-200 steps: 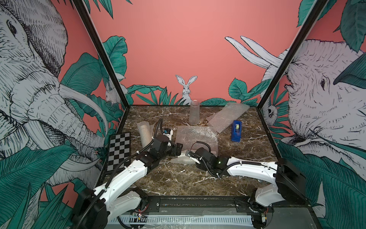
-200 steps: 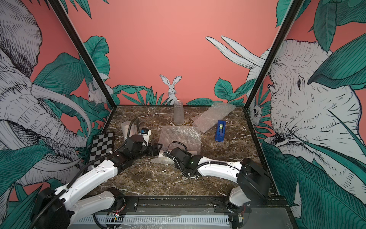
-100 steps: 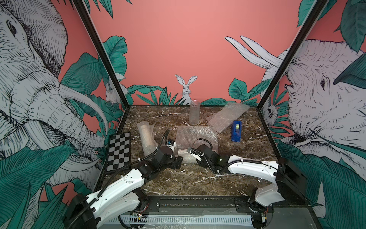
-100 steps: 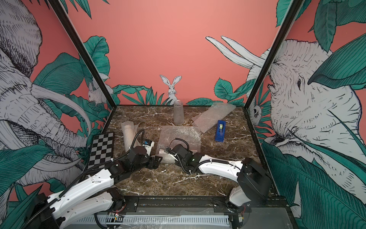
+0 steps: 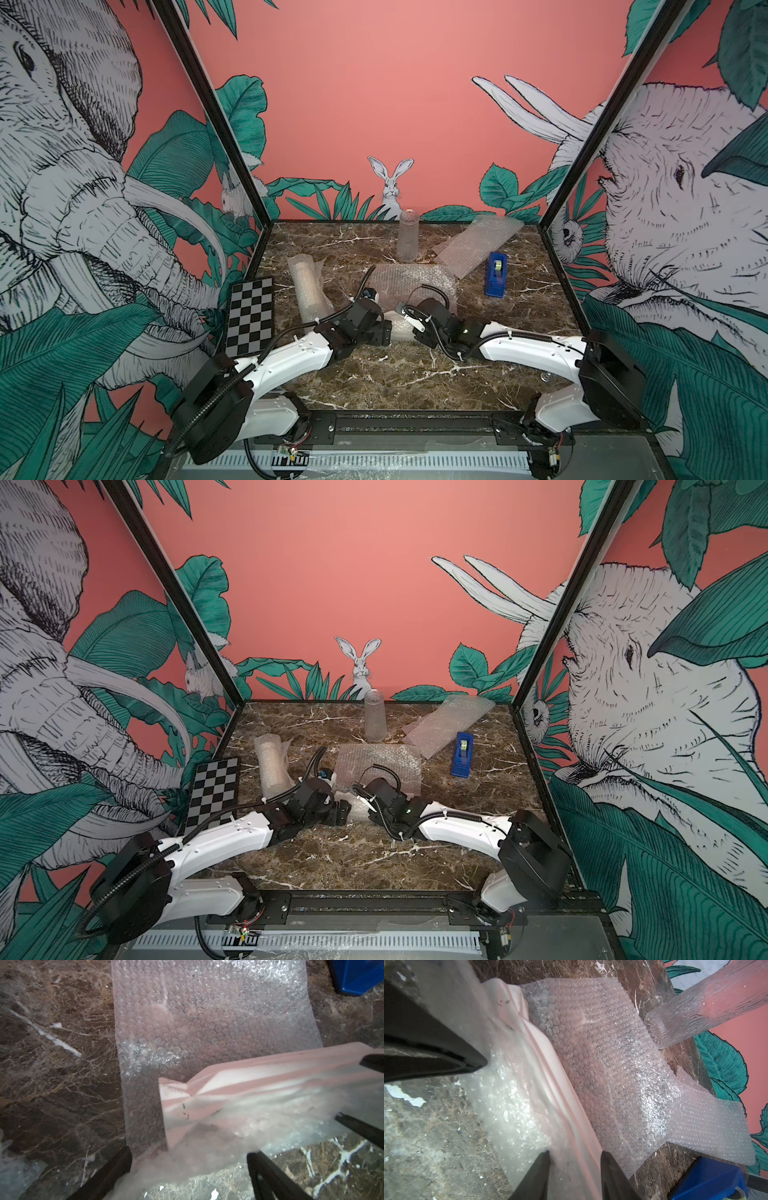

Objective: Wrap vases in bubble wrap
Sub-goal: Wrap the vase in bubble wrap.

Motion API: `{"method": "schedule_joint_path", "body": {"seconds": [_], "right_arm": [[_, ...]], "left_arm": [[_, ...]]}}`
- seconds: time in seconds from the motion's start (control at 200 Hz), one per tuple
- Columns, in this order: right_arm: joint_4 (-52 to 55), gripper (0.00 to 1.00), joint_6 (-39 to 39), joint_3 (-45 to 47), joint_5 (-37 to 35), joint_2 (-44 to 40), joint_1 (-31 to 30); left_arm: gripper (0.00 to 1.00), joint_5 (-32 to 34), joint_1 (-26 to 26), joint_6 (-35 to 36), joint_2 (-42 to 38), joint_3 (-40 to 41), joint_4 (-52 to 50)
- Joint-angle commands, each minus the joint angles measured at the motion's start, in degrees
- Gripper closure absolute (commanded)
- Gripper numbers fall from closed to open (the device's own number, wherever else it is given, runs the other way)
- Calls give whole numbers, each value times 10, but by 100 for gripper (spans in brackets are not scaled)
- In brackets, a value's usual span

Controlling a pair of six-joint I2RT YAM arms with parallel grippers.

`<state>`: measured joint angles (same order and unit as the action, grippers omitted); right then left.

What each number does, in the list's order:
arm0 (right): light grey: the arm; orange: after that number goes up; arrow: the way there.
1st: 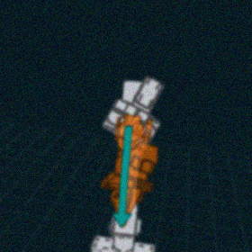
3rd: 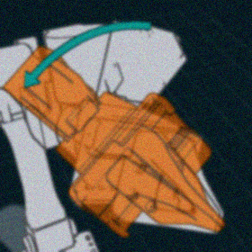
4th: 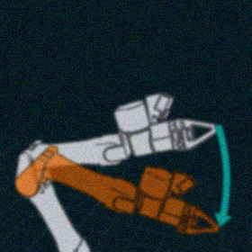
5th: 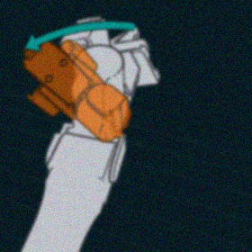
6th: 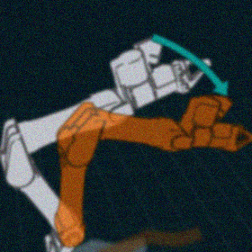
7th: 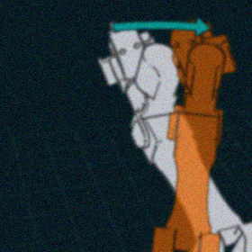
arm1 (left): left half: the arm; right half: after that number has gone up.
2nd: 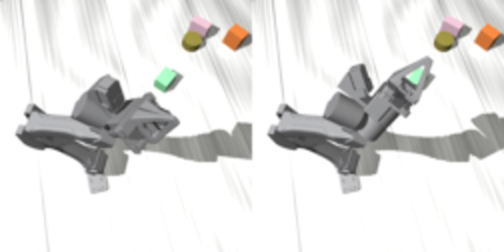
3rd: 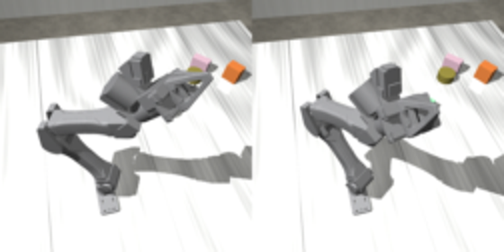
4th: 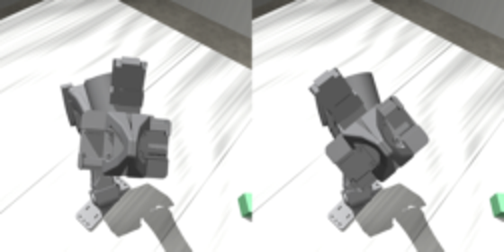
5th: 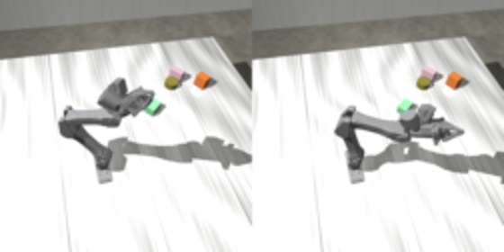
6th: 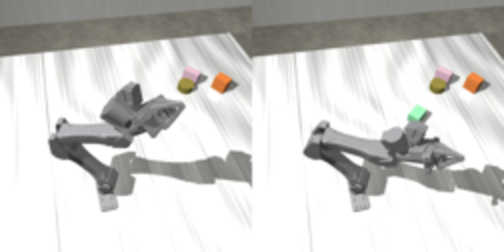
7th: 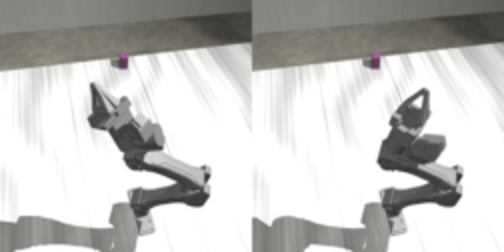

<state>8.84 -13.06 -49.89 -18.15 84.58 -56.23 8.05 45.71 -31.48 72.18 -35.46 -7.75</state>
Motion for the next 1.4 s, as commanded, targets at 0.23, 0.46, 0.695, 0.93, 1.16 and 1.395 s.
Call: {"method": "schedule_joint_path", "body": {"seconds": [0.23,0.46,0.695,0.93,1.16,1.395], "right_arm": [[31,41,-12,-8,8,-54,10],[15,18,-62,32,64,-121,-7],[22,14,-120,42,146,-88,-17],[-10,10,-159,40,110,-59,-13],[-32,8,-181,39,130,-39,13],[-55,5,-201,37,146,-22,35]], "left_arm": [[11,35,2,-29,29,-33,-10],[11,36,2,-30,34,-39,-12],[11,36,0,-30,41,-49,-12],[11,22,-7,-34,54,-67,-19],[11,13,-18,-31,63,-75,-17],[10,5,-29,-28,71,-83,-9]]}}
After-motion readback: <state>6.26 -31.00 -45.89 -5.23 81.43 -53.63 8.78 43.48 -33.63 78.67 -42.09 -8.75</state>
